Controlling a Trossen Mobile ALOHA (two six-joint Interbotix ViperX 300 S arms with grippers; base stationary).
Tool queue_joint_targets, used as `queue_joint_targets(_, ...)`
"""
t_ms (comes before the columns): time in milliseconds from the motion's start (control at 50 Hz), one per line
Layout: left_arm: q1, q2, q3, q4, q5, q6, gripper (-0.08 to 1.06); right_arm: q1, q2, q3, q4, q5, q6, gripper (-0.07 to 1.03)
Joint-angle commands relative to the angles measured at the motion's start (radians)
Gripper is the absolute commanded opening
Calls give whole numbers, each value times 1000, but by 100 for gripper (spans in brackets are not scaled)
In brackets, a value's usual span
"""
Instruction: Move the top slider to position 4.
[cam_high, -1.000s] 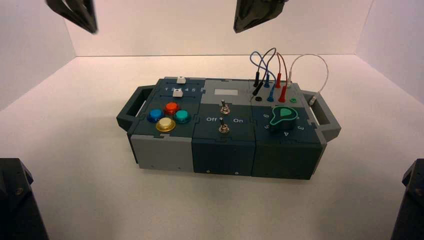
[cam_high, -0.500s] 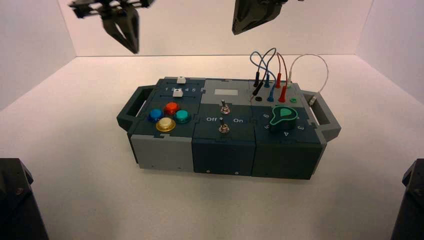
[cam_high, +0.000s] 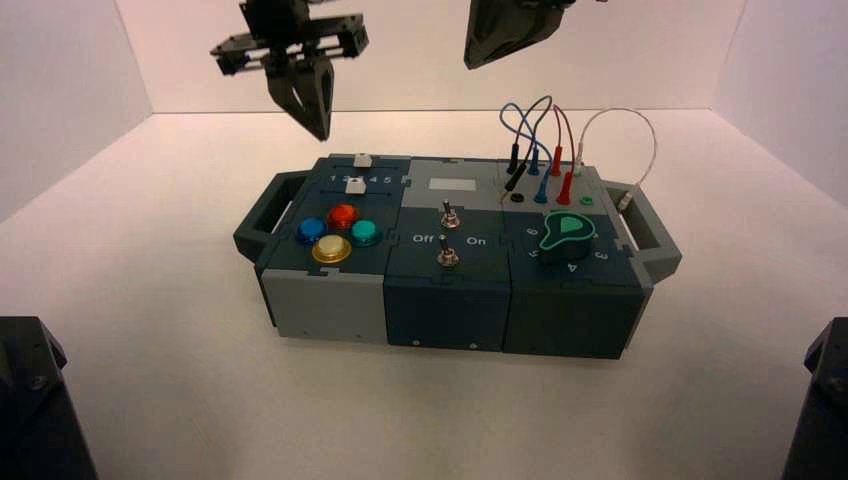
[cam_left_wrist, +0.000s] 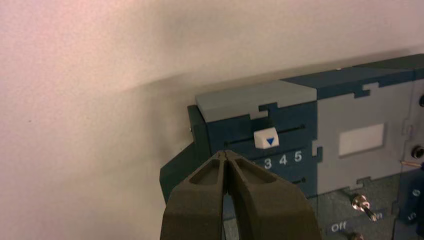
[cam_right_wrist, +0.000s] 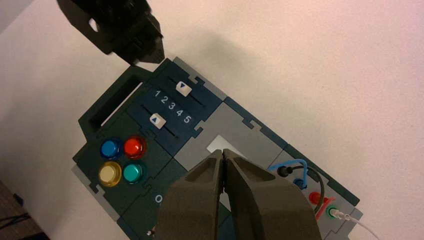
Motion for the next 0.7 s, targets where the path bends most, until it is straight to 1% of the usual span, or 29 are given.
queue_joint_targets(20,-12,-3,-23,-3,-15,-5,-3,2,-15,-29,3,-11,-2,-2)
queue_joint_targets(200,-28,20,-28,-3,-41,-5,-3,-2,-15,-29,3,-14,-3,-2)
queue_joint_targets(400,-49,54,-46,-6,-41,-5,-3,-3,-15,-31,3,-15,-2,-2)
queue_joint_targets(700,-71,63,-52,-11,-43,-5,-3,-11,-15,-31,3,-17,-3,-2)
